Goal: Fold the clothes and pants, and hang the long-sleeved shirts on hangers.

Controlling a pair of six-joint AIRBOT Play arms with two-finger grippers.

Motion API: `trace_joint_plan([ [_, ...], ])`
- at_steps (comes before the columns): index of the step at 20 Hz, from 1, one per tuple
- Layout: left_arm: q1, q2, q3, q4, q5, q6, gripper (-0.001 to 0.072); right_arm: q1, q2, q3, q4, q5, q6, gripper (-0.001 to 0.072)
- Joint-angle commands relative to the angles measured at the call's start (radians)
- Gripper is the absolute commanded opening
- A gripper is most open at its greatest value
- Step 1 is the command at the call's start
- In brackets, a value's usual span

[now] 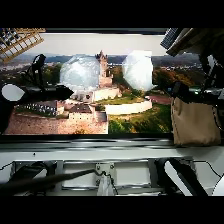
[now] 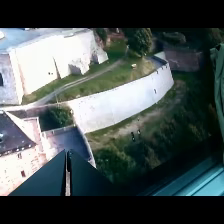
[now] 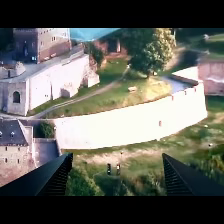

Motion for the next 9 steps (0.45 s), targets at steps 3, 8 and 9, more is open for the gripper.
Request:
trace_joint_plan([
  [3,0.000,-0.001,0.000,0.000,0.000,0.000,0.0026,0.007,0.000,0.001,-0.001,0.001,-0.001,0.0638],
  [8,0.000,-0.001,0.000,0.000,0.000,0.000,0.0026,0.007,0.000,0.001,-0.001,0.001,-0.001,0.0638],
  [9,0.000,-0.001,0.000,0.000,0.000,0.000,0.0026,0.007,0.000,0.001,-0.001,0.001,0.000,0.0638],
])
